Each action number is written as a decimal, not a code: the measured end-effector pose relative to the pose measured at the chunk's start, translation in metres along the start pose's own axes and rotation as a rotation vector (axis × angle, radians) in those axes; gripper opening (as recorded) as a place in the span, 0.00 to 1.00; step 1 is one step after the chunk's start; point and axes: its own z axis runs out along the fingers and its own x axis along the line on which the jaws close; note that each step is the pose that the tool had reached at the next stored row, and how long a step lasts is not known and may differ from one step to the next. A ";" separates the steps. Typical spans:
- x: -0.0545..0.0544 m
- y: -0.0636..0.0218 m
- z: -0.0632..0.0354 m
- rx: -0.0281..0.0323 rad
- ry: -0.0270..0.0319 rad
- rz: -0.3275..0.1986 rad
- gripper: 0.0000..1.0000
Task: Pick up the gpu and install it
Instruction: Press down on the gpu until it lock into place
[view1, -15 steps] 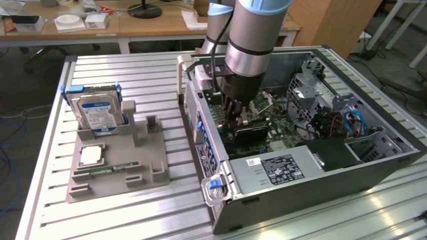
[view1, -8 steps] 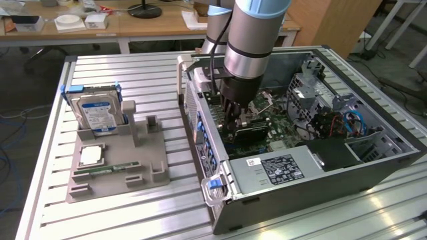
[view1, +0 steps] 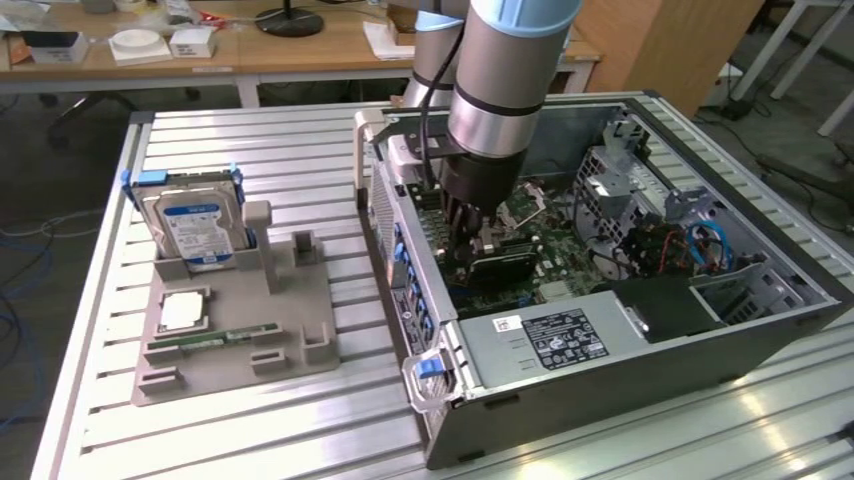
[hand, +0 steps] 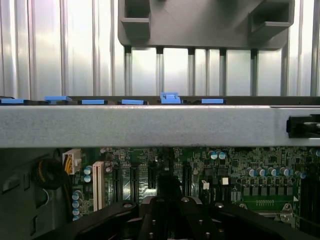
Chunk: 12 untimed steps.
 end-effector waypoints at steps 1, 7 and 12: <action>0.000 0.0000 0.0000 0.0000 0.0003 0.000 0.10; 0.000 0.0000 0.0003 0.0003 -0.0002 0.000 0.10; 0.000 0.0002 -0.0171 0.0005 -0.0004 0.000 0.10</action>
